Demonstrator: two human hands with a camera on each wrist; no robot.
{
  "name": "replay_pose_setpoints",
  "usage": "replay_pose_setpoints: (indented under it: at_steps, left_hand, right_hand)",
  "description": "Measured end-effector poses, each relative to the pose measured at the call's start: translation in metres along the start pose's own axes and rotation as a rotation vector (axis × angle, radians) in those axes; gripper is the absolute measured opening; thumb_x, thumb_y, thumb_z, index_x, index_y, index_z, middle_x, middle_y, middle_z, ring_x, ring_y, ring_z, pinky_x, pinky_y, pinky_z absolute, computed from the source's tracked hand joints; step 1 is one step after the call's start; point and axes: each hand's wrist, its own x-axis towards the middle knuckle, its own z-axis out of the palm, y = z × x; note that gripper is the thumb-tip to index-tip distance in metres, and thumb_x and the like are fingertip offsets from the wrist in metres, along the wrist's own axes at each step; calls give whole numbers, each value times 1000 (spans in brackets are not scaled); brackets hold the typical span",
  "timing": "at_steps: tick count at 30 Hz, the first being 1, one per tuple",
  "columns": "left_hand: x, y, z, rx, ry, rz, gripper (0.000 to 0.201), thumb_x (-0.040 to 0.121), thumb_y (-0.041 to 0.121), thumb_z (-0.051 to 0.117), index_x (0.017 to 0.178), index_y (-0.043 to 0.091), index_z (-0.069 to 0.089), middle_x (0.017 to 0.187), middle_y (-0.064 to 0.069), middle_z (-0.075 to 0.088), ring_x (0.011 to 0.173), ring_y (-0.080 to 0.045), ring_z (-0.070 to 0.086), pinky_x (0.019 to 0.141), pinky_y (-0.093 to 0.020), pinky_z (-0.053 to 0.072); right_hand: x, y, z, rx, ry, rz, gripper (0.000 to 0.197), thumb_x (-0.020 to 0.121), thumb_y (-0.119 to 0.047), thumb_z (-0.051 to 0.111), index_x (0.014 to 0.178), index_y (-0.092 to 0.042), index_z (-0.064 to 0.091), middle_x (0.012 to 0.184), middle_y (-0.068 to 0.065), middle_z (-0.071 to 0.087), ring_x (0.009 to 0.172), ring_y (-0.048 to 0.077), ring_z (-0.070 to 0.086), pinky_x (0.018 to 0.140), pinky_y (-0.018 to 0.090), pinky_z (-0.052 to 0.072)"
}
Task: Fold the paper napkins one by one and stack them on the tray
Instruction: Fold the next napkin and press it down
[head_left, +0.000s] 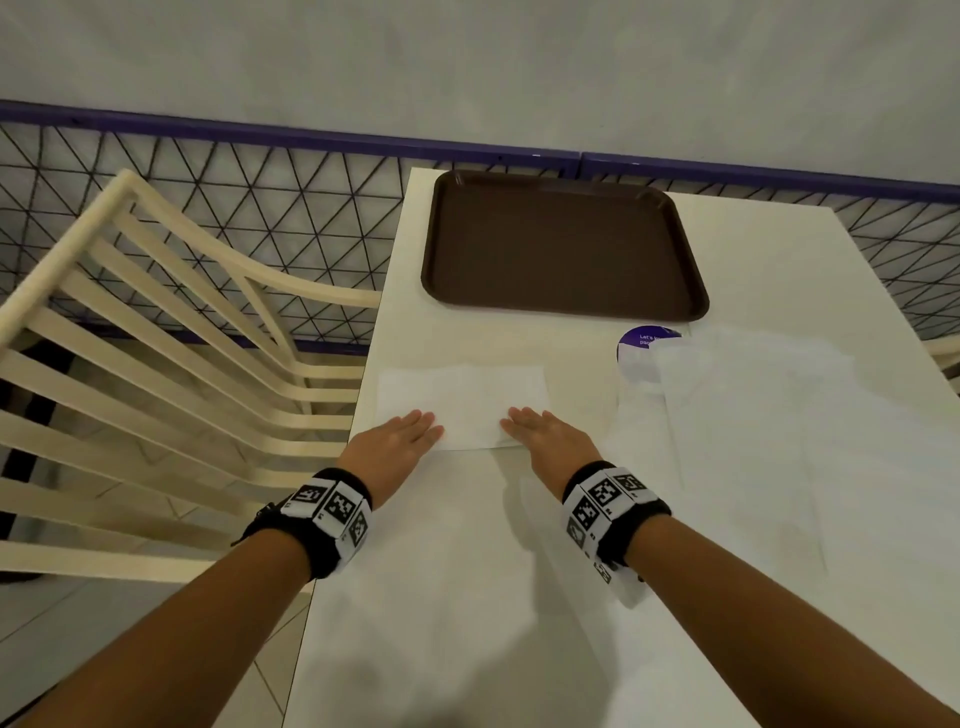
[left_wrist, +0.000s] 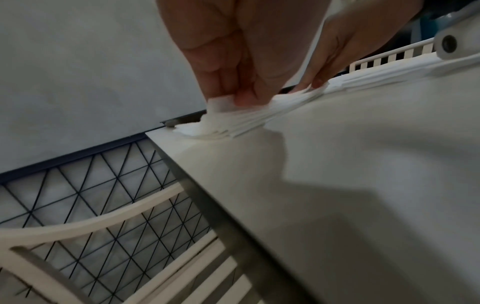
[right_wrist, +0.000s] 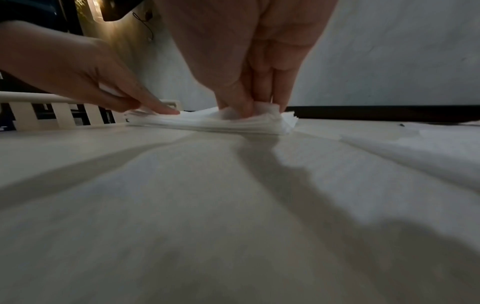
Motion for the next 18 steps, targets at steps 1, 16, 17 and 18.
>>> replay_pose_setpoints:
  at_steps: [1, 16, 17, 18]
  left_hand:
    - [-1, 1, 1, -38, -39, -15, 68, 19, 0, 91, 86, 9, 77, 91, -6, 75, 76, -19, 73, 46, -25, 54]
    - [7, 126, -22, -231, -91, 344, 52, 76, 52, 54, 114, 18, 65, 126, -4, 60, 120, -18, 56, 96, -27, 46]
    - [7, 143, -21, -262, -180, 365, 59, 81, 48, 58, 130, 16, 53, 143, -5, 44, 135, -18, 38, 109, -27, 32]
    - [6, 158, -21, -275, -288, 370, 68, 84, 46, 59, 141, 16, 38, 153, -3, 26, 143, -17, 20, 116, -27, 17]
  right_hand:
    - [1, 1, 3, -3, -25, -5, 61, 94, 8, 25, 149, -17, 15, 159, -2, 8, 146, 14, 14, 117, 25, 13]
    - [-108, 98, 22, 198, 37, 293, 40, 97, -17, 42, 137, -23, 45, 152, -7, 31, 142, 9, 24, 114, 21, 18]
    - [-118, 104, 23, 203, 39, 309, 40, 97, -16, 43, 136, -23, 46, 150, -7, 33, 141, 9, 26, 113, 21, 19]
    - [-127, 108, 25, 207, 42, 320, 39, 97, -16, 43, 135, -23, 47, 149, -7, 35, 140, 10, 27, 113, 21, 20]
